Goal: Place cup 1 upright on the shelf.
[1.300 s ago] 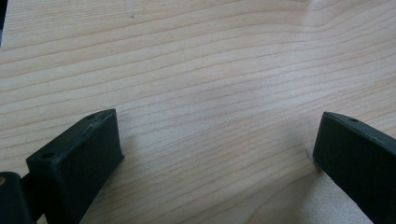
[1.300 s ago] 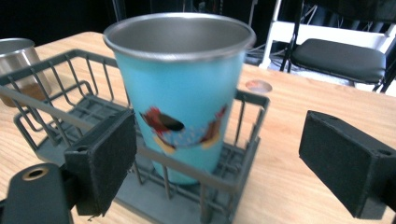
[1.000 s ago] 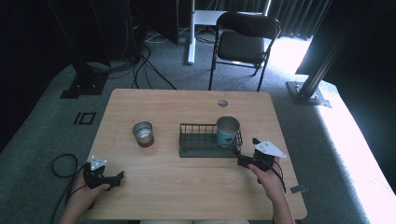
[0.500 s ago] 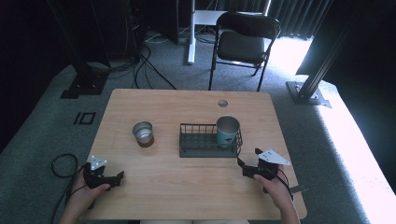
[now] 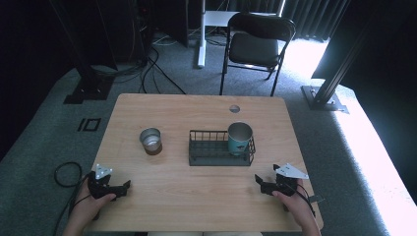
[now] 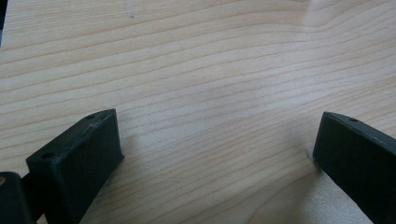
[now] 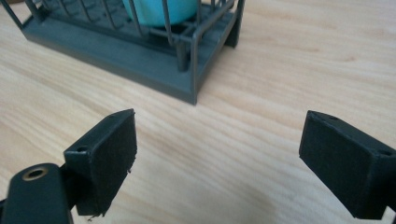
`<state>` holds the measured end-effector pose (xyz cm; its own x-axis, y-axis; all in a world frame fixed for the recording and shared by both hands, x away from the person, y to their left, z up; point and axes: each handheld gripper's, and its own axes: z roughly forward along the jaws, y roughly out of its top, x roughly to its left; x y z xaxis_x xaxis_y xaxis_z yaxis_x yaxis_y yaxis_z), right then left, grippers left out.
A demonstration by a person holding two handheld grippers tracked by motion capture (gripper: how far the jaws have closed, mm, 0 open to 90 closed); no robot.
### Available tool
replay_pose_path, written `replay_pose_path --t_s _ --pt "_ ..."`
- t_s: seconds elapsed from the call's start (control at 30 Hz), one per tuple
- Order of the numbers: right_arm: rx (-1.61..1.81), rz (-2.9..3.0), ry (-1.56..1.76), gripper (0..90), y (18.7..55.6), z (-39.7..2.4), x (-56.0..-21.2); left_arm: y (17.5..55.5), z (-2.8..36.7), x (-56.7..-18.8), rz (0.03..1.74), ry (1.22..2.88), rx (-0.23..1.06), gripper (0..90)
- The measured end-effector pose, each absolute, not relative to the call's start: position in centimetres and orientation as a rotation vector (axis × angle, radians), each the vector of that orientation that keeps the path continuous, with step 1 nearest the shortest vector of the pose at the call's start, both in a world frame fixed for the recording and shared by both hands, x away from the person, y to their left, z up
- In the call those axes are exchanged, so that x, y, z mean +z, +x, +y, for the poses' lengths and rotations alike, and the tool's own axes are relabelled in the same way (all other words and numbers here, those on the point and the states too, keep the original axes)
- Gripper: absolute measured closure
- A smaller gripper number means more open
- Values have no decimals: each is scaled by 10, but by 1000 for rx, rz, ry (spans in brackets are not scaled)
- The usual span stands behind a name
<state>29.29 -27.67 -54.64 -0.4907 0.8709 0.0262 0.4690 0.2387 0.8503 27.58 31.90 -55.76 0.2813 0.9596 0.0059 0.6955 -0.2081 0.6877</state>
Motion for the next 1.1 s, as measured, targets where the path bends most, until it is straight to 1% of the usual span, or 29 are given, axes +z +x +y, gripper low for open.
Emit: replay_pose_path --t_s 0.43,0.6,0.77,1.1 --pt "1075 2132 1261 111 287 -289 -555 276 319 -558 1480 1981 596 16" --pt "1055 2155 1262 110 287 -289 -556 276 319 -558 1480 1980 596 17" --pt "964 2253 1235 111 289 -285 -559 276 319 -558 1480 1980 596 17" --pt "973 2265 1249 111 290 -285 -559 276 319 -558 1480 1980 596 17"
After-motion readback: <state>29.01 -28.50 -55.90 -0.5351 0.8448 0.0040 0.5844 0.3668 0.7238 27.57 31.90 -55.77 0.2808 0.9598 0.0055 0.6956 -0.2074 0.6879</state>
